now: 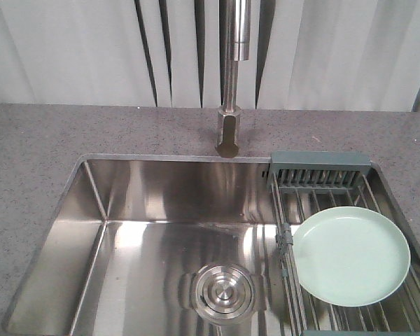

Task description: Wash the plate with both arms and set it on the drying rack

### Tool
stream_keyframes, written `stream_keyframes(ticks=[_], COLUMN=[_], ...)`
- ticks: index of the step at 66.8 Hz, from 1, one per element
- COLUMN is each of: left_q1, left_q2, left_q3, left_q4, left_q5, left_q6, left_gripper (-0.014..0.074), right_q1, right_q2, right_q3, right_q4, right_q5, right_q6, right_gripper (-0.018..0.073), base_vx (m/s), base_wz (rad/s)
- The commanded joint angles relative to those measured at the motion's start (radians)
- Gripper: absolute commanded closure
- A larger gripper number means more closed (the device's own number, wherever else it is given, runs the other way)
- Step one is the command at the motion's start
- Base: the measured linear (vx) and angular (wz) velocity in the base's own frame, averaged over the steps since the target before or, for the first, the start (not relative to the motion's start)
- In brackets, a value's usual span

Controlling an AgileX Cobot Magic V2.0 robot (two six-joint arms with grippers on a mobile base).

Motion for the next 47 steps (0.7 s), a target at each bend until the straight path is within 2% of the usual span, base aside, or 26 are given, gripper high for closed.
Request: stream_keyframes(ticks=[1,47], left_q1=[-0.002,-0.002], left_q2=[-0.014,-0.014], left_q3=[-0.032,-0.032], left_q4=[-0.009,-0.009], left_q5=[-0.075,-0.075], left_q6=[-0.001,-0.001], left_gripper=[0.0603,0.0603], right_q1=[-0.004,-0.004], right_q2=[-0.004,-0.004], right_q3=[0.003,0.001], right_q4=[-0.024,-0.023], right_q5=[-0.062,-0.063], right_q6=[0.007,0.007], right_gripper=[0.0568,0.0568], base_vx=[0.0,0.0], base_wz=[0.0,0.0])
